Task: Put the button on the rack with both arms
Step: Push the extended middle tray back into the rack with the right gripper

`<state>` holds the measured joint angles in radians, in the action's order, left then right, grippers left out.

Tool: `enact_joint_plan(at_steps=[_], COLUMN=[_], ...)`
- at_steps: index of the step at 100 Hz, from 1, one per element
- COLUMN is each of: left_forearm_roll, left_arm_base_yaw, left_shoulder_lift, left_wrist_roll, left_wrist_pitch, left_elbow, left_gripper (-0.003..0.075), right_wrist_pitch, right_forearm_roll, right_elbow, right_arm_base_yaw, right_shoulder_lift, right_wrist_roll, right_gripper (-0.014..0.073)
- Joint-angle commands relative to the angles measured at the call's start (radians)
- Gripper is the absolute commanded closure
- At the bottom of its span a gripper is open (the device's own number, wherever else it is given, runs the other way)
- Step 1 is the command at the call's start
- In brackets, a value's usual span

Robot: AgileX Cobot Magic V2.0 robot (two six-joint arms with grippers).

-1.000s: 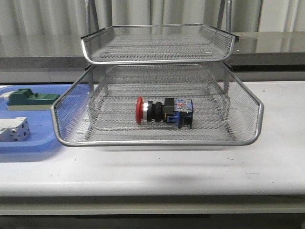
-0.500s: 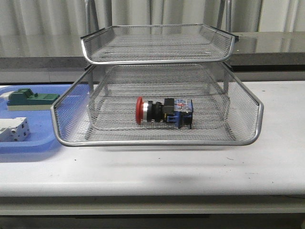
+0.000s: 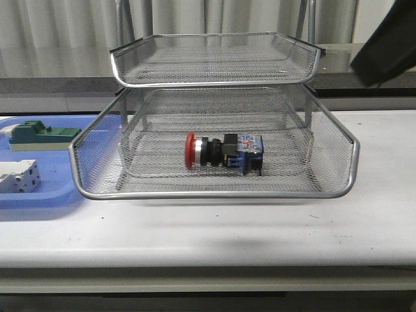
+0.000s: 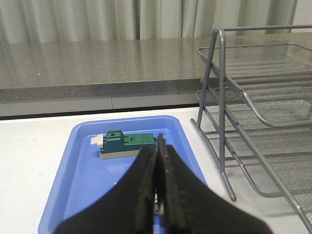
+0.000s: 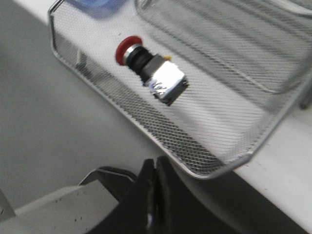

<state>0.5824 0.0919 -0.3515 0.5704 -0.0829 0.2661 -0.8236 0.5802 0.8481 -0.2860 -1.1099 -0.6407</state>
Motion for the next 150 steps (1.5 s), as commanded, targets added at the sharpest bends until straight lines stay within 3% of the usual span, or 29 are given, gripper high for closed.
enact_joint_plan(at_steps=[1, 29, 52, 90, 123, 150], left_forearm_roll=[0.012, 0.012, 0.012, 0.012, 0.012, 0.012], left_arm_base_yaw=[-0.001, -0.001, -0.001, -0.001, -0.001, -0.001], left_shoulder_lift=[-0.004, -0.004, -0.004, -0.004, -0.004, -0.004], left_wrist_roll=[-0.006, -0.006, -0.006, -0.006, -0.006, -0.006], left_wrist_pitch=[0.071, 0.071, 0.071, 0.071, 0.071, 0.071], left_elbow=[0.028, 0.028, 0.028, 0.028, 0.028, 0.028], left_gripper=[0.074, 0.074, 0.074, 0.074, 0.074, 0.074], right_wrist_pitch=[0.022, 0.053, 0.203, 0.396, 0.399, 0.37], right_forearm_roll=[0.048, -0.05, -0.136, -0.242, -0.249, -0.249], right_elbow=[0.029, 0.029, 0.03, 0.065, 0.246, 0.3], right_arm_base_yaw=[-0.058, -0.248, -0.323, -0.288, -0.117, -0.09], right_shoulder_lift=[-0.058, -0.237, -0.328, -0.425, -0.538, -0.557], right_wrist_roll=[-0.086, -0.16, -0.16, -0.16, -0.16, -0.16], right_gripper=[0.0663, 0.0663, 0.0661, 0.0661, 0.0661, 0.0661])
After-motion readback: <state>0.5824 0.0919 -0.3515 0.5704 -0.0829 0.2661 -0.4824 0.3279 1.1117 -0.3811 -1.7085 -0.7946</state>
